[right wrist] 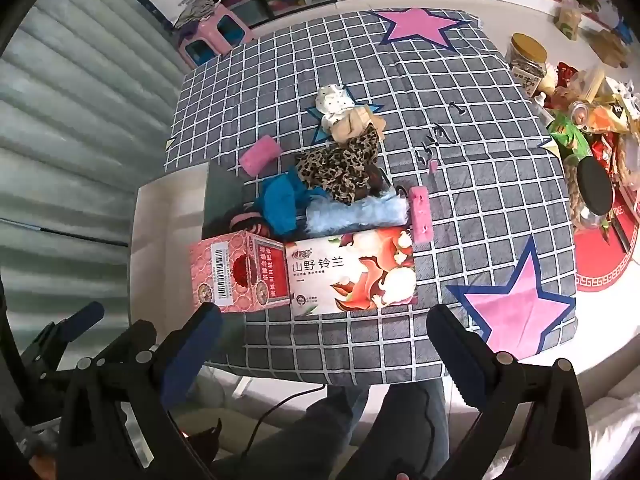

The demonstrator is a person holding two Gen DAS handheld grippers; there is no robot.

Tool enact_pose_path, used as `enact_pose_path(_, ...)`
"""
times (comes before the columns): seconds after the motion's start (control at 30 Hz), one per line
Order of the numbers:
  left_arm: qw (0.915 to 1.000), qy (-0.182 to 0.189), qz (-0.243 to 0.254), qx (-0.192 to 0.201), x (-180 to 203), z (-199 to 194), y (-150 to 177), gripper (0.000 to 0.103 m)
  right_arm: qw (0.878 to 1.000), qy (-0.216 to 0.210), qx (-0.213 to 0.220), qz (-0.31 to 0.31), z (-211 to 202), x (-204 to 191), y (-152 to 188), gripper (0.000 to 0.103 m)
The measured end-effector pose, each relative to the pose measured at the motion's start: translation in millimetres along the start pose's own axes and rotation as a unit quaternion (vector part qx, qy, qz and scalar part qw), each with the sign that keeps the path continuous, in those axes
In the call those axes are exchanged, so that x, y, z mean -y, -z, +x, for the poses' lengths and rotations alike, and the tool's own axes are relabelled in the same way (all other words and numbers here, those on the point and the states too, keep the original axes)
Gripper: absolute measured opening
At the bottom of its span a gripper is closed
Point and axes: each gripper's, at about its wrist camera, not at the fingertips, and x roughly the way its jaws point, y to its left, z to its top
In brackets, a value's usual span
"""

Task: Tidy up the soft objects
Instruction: 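Move both tools toward the pile of soft items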

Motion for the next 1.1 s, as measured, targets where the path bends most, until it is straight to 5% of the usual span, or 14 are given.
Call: enact_pose_path(1.1,0.9995,-0.010,0.029,0.010,-11,6,-4,0.103,0.999,0.010,0.005,0.033,9,-10,6,0.103)
